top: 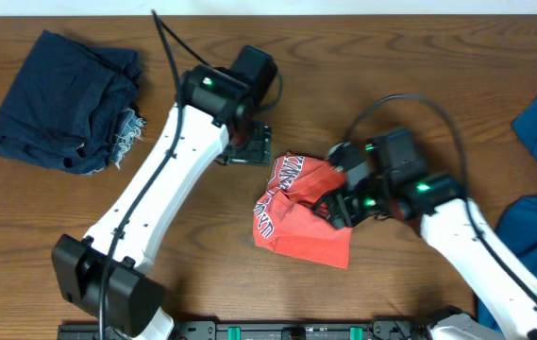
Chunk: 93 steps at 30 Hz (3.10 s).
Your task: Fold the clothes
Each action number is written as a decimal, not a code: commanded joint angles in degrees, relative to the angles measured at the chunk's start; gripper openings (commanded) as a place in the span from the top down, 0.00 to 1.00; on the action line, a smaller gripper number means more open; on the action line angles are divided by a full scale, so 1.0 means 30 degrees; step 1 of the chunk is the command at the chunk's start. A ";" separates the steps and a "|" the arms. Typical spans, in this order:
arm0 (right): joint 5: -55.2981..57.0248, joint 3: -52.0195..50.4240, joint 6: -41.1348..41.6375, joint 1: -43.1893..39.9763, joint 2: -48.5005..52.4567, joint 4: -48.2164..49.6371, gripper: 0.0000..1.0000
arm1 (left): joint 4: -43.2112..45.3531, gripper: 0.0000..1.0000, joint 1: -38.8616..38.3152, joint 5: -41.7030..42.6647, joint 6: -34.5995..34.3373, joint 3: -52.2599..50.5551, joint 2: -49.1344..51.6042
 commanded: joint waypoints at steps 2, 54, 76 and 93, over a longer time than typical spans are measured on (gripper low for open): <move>-0.0153 -0.0066 -0.1464 0.1290 0.1209 -0.0102 0.39 | -0.0160 0.20 0.0510 -0.0284 0.0328 -0.0175 -0.0022; 0.3053 0.0372 0.2834 0.0736 0.0794 -0.4138 0.99 | 0.0321 0.20 0.0554 -0.0291 0.0539 -0.0175 -0.0022; 0.4138 0.0328 0.6186 -0.0474 -0.0845 -0.4102 0.33 | 0.0328 0.20 0.0546 -0.0131 0.0539 -0.0175 -0.0015; 0.4881 -0.0117 0.7162 -0.0685 0.0131 -0.4364 0.99 | 0.0481 0.20 0.0554 -0.0138 0.0546 -0.0175 -0.0015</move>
